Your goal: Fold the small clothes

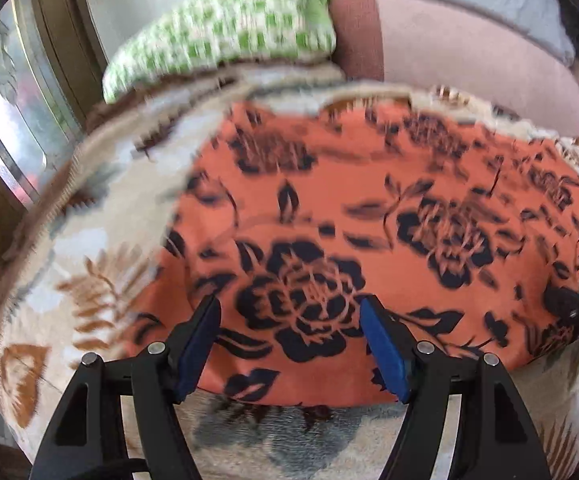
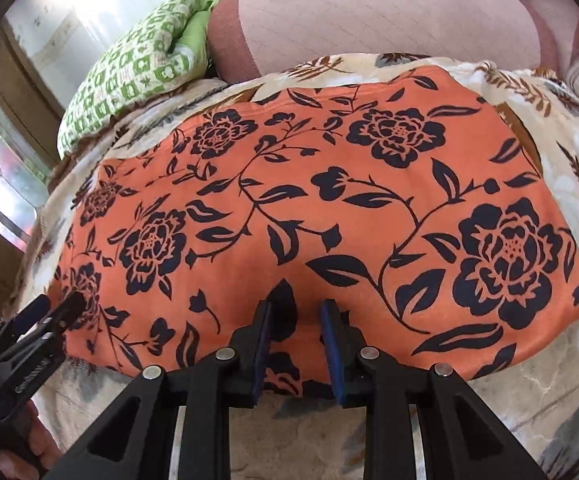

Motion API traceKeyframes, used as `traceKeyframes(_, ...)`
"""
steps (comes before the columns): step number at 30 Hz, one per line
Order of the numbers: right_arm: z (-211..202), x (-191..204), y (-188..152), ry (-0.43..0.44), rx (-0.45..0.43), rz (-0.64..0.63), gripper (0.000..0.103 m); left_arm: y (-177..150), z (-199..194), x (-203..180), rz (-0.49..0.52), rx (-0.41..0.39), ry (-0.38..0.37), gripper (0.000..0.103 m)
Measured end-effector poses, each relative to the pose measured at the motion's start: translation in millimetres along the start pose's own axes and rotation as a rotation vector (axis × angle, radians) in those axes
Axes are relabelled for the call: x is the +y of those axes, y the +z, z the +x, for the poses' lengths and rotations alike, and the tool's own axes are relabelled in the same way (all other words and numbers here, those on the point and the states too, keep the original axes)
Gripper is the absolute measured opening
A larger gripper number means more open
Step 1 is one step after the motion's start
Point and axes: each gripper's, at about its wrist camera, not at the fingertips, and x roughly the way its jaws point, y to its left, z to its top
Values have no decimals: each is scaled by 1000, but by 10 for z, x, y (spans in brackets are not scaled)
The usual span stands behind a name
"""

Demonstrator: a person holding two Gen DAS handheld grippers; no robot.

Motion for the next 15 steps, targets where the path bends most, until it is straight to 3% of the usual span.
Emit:
traceKeyframes(12, -195, 17, 24, 38, -63, 11, 29, -63, -85, 92, -37, -23, -14, 74)
traceKeyframes(15, -218, -8, -7, 12, -65, 15, 29, -110, -73, 197, -55, -18, 2, 74)
